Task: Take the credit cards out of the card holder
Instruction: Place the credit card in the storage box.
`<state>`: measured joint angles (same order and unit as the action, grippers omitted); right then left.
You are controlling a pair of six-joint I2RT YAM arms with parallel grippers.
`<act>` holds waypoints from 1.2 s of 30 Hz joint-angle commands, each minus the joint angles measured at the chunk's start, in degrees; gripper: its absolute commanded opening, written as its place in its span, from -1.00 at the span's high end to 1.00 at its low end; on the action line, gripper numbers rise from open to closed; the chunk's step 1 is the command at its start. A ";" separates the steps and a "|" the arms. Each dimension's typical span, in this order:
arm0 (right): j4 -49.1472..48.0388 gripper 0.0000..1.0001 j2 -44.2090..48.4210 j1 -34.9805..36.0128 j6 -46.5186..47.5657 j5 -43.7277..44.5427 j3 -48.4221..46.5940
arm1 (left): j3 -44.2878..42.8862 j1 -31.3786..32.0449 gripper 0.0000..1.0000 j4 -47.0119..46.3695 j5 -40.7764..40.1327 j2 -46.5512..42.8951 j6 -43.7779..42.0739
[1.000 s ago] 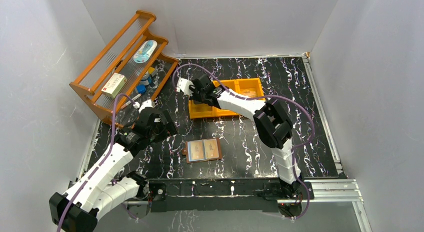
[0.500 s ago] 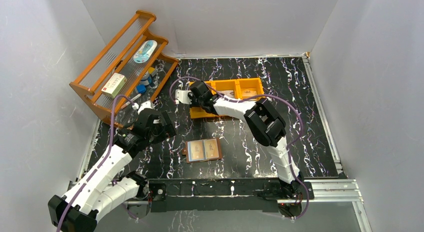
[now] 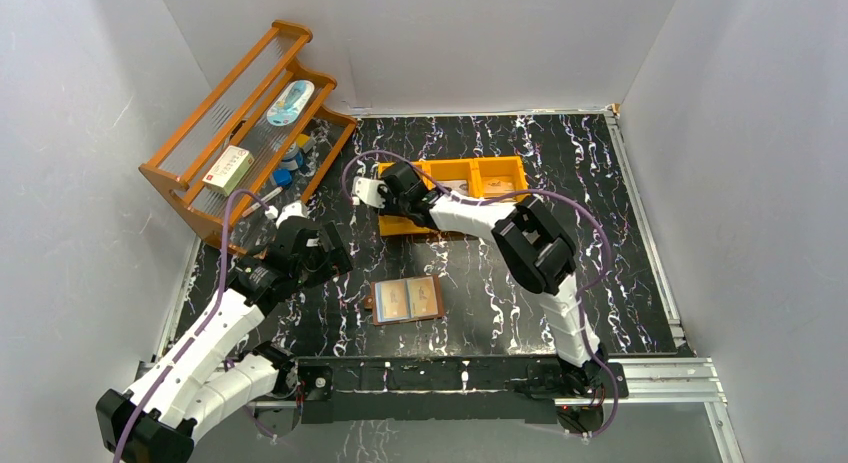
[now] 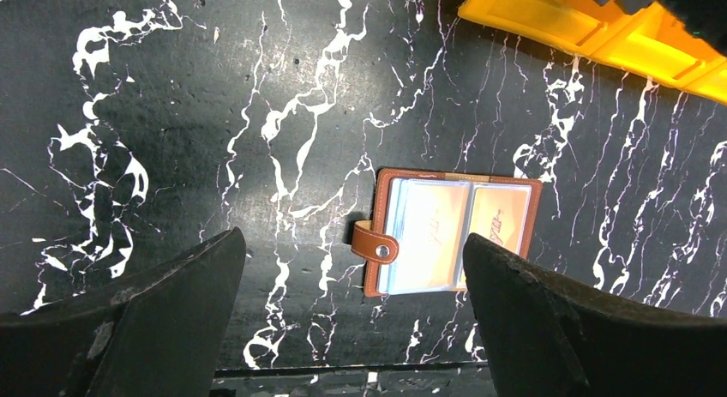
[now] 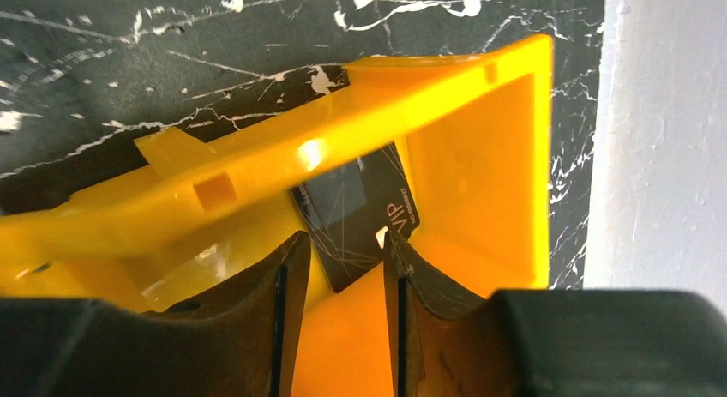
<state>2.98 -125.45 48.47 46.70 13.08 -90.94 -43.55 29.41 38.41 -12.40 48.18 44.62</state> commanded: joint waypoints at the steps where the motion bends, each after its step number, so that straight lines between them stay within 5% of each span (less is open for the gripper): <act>1: -4.11 0.07 10.37 0.03 -9.76 -1.82 0.79 | 0.81 -0.23 -0.97 -0.13 1.88 -0.39 0.31; 3: -4.32 0.02 13.95 0.04 -16.16 -2.24 1.99 | 1.00 -0.23 -0.97 -1.37 3.81 -0.09 -0.02; 9: -3.29 -0.08 30.39 0.05 -56.34 -1.20 15.91 | 2.02 -0.23 -0.90 -8.12 13.44 3.71 -0.50; 15: 4.77 0.01 39.67 -0.22 -82.93 -13.20 30.46 | 3.09 -0.23 -0.71 -15.73 24.49 8.69 -1.24; 23: 0.86 0.19 40.20 -0.24 -92.50 -25.65 39.83 | 3.74 -0.16 -0.40 -21.34 32.90 15.32 -0.55; 36: 3.67 0.42 34.78 -0.22 -97.34 -25.72 42.98 | 3.85 1.91 -0.22 -26.74 41.53 25.61 0.49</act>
<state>6.02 -89.78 48.29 -48.80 -12.05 -48.40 -40.10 30.22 13.30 25.12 73.23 44.56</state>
